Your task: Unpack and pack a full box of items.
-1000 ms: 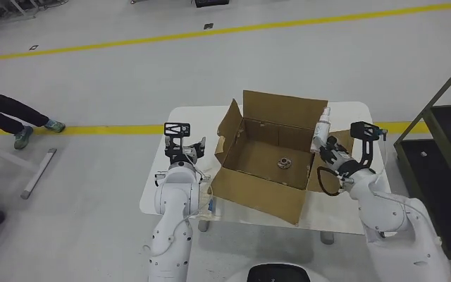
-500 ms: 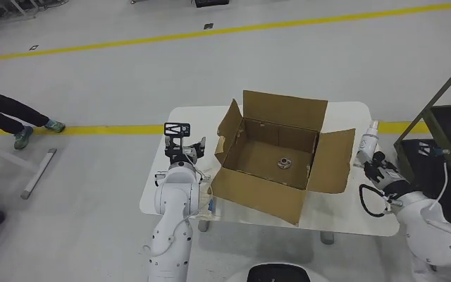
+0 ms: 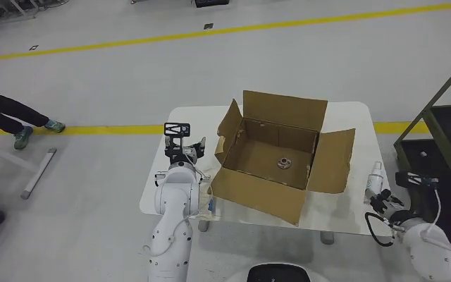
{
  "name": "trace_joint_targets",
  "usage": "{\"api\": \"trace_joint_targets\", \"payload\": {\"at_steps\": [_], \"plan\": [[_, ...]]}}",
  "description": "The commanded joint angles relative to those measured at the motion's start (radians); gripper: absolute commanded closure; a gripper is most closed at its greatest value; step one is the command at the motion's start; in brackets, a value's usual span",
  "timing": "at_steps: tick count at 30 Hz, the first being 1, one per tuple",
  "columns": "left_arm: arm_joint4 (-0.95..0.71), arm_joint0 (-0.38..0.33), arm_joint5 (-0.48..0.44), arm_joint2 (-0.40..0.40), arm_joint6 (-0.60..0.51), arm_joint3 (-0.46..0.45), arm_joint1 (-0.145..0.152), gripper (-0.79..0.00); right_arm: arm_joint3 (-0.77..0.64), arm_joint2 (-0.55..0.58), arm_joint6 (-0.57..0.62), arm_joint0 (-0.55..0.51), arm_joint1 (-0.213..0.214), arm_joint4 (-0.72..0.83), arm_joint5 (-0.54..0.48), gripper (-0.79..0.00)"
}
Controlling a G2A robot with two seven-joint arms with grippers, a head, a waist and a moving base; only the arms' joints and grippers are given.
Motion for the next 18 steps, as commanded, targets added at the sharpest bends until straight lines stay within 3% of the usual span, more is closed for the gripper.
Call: {"api": "trace_joint_targets", "payload": {"at_steps": [1,11,18], "plan": [[0.000,0.000,0.000,0.000,0.000,0.000,0.000,-0.785,0.039,-0.017,0.006,0.025,0.001,-0.009,0.012,0.000],[0.000,0.000,0.000,0.000,0.000,0.000,0.000,-0.785,0.206,-0.102,0.172,0.199,0.028,-0.291,-0.037,0.000],[0.000,0.000,0.000,0.000,0.000,0.000,0.000,-0.785,0.305,-0.144,0.244,0.285,0.035,-0.337,-0.051,0.000]]}}
